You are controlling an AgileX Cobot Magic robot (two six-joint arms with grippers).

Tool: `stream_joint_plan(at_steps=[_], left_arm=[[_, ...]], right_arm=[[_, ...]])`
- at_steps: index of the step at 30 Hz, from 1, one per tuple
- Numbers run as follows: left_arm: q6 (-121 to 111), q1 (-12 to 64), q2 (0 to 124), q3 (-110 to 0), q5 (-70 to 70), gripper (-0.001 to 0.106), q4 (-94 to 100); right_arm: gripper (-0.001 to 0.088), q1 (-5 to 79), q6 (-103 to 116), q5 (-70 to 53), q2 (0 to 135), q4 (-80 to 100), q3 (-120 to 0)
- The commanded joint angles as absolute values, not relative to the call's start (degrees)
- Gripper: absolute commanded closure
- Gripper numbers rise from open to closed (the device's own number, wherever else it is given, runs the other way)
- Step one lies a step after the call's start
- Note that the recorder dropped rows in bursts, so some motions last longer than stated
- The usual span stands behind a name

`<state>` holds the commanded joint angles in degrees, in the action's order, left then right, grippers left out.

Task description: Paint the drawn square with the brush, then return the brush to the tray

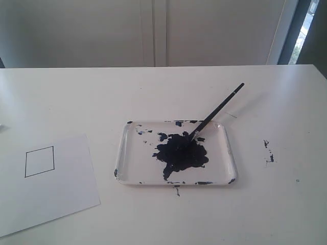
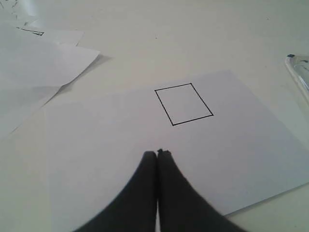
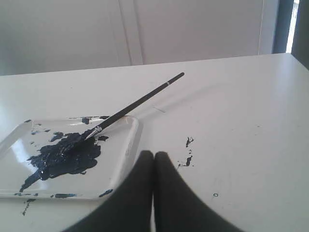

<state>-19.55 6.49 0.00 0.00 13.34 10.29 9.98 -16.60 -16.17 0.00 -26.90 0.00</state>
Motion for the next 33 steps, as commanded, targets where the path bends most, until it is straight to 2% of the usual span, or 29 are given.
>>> stream_joint_plan(at_steps=[7,13,23,33], left_arm=[[-19.3,6.5,0.0,0.0,12.0,0.105,11.6],[-23.9,6.5,0.0,0.0,4.1,0.105,9.7],[-28.7,6.5,0.0,0.0,-0.5,0.105,9.1],[-32.2,6.5,0.0,0.0,-15.7,0.105,9.0]], right_arm=[[0.0868,10.0,-16.6,-15.7,0.0,-26.9,0.0],[0.0868,10.0,-16.5,-9.3,0.0,-27.1,0.0],[0.0868,10.0,-16.0,2.3,0.0,-27.1,0.0],[0.0868,10.0,4.3,11.0,0.0,-28.6,0.0]])
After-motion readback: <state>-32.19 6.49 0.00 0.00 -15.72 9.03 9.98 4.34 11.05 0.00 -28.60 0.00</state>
